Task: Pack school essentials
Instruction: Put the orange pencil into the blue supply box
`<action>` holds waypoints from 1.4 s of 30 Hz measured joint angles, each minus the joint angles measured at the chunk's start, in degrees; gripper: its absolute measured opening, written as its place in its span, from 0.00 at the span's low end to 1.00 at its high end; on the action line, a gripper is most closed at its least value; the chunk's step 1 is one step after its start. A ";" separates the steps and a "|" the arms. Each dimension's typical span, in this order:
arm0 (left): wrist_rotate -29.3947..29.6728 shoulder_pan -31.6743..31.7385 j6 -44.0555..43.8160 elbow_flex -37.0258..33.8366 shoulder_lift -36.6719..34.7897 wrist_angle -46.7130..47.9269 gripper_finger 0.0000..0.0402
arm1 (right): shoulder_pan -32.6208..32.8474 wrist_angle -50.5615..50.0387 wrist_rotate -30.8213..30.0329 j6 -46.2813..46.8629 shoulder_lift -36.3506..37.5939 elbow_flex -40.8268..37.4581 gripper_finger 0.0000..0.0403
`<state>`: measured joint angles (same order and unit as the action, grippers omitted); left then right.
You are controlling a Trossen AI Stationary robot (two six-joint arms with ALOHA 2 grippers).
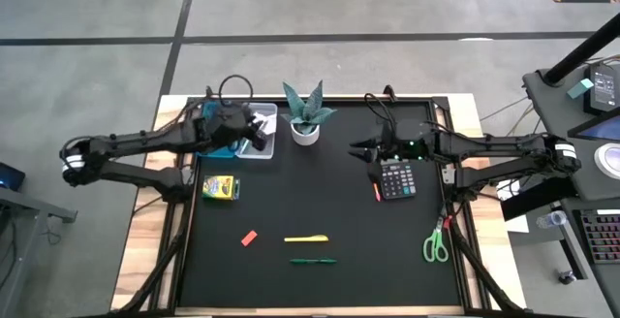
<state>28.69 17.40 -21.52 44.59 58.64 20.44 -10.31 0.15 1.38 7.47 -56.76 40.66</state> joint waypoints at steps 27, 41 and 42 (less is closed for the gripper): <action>0.34 -5.24 16.17 -12.10 -7.07 -23.05 0.27 | -10.59 -41.88 -3.08 15.56 -32.67 23.07 0.22; 0.34 -5.24 16.35 -12.12 -7.07 -22.99 0.27 | -13.37 -51.13 -4.60 12.45 -44.75 29.31 0.26; 0.34 -5.24 16.35 -12.12 -7.07 -23.01 0.27 | -13.35 -51.09 -4.64 12.45 -44.88 29.31 0.27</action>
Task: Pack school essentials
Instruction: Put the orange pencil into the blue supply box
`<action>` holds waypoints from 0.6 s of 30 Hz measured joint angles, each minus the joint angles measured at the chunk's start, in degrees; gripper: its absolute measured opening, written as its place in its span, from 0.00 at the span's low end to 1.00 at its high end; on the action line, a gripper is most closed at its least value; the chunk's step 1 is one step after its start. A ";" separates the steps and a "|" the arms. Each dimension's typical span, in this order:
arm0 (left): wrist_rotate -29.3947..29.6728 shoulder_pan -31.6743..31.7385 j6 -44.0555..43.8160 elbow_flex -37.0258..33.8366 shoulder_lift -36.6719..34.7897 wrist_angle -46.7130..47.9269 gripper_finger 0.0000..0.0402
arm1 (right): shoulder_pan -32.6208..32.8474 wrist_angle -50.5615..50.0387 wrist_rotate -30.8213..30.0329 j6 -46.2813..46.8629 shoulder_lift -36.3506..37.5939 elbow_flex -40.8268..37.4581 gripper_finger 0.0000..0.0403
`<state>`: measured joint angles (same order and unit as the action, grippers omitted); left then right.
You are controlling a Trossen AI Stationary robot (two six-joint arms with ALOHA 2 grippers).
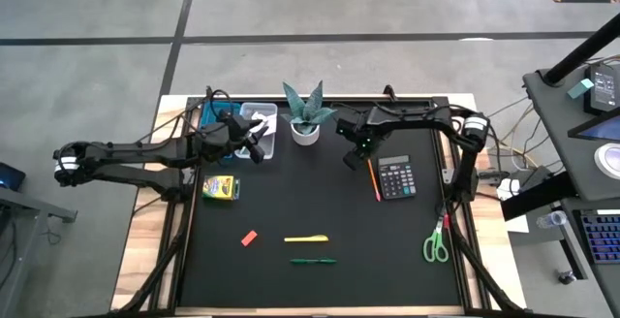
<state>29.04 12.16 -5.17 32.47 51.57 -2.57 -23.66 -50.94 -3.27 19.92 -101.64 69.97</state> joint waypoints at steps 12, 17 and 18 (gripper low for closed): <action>0.00 0.00 0.00 0.00 0.00 -0.02 0.27 | -0.02 0.96 -1.93 0.02 -0.94 -0.68 0.37; 0.00 0.00 0.02 0.07 0.00 -0.16 0.27 | -0.02 2.07 -1.88 -0.49 -0.90 -1.38 0.40; 0.00 0.00 0.00 0.07 0.00 -0.22 0.27 | 0.00 2.19 -1.86 -0.63 -0.90 -1.46 0.40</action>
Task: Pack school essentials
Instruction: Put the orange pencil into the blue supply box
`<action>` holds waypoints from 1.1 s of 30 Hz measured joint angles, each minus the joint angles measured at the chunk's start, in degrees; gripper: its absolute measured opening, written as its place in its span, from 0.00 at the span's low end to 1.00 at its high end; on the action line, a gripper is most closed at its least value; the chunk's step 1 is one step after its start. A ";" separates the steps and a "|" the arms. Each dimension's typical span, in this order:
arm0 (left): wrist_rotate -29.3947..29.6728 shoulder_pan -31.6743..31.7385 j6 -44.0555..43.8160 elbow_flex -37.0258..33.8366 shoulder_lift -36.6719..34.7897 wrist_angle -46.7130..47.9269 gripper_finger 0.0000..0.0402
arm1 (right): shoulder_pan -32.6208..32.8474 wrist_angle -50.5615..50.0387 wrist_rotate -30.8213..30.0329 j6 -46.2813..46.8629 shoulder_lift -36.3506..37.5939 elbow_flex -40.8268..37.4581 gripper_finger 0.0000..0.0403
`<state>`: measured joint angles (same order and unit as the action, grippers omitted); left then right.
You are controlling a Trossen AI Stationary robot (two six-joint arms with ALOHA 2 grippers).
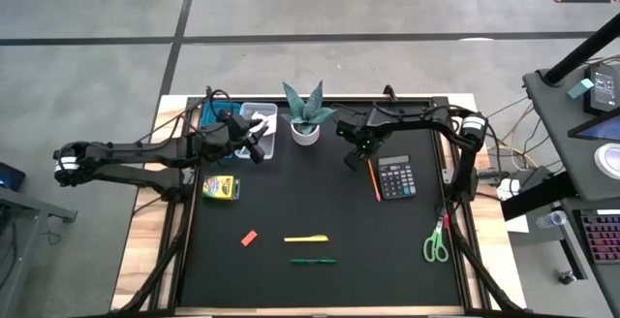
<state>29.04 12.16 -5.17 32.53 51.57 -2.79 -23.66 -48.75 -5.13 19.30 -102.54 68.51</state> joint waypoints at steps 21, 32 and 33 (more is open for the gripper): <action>-0.01 0.02 0.13 0.02 0.02 -1.74 0.27 | 0.18 3.29 2.82 0.01 0.11 -0.99 0.15; -0.02 0.02 1.31 0.00 0.02 -2.78 0.27 | 0.99 5.00 2.56 3.63 1.07 -1.32 0.03; -0.02 0.02 1.32 0.00 0.02 -2.79 0.27 | 1.03 5.32 2.59 3.64 1.60 -1.36 0.03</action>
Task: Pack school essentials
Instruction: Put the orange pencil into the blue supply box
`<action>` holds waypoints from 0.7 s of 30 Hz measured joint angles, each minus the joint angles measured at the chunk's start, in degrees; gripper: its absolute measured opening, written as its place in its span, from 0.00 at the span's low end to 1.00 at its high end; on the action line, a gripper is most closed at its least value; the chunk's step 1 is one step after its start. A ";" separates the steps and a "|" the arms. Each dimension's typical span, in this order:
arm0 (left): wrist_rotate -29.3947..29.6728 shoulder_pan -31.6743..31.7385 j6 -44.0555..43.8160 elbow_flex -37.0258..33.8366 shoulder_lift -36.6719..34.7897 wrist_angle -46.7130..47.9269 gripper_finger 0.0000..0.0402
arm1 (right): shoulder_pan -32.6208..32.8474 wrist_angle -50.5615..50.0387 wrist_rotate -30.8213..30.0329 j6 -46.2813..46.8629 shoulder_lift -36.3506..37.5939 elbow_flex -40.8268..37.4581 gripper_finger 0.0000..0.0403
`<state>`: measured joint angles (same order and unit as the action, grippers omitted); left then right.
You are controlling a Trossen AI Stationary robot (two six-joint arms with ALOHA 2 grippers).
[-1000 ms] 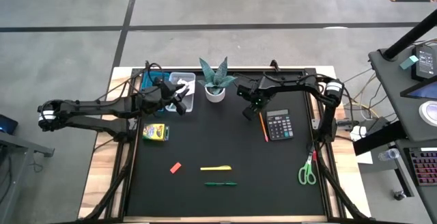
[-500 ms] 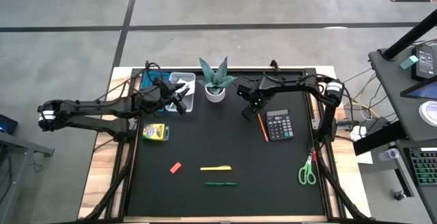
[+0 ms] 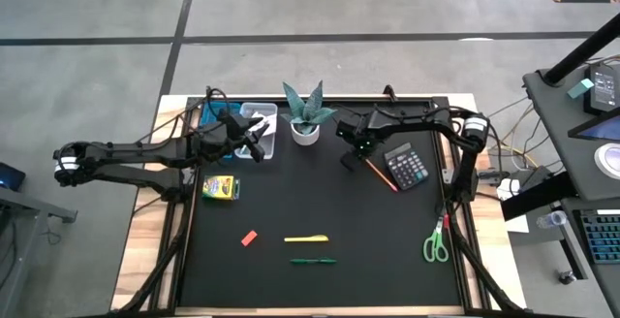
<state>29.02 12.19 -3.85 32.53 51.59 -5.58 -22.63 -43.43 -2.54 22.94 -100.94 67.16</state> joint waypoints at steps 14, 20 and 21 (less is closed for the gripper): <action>-5.54 -0.62 -0.23 -0.07 0.00 -0.92 0.27 | 7.03 7.80 12.03 -10.88 16.96 -3.16 0.03; -17.61 -1.89 -0.20 -0.32 0.02 -5.54 0.27 | 10.36 33.44 17.56 -11.64 25.09 -12.37 0.03; -20.29 -2.00 -0.20 -0.53 0.12 -7.07 0.27 | 10.70 38.84 17.53 -11.60 25.86 -14.27 0.03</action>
<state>8.73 10.18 -4.05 32.00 51.71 -12.65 -11.94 -4.59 15.00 11.34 -75.08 52.89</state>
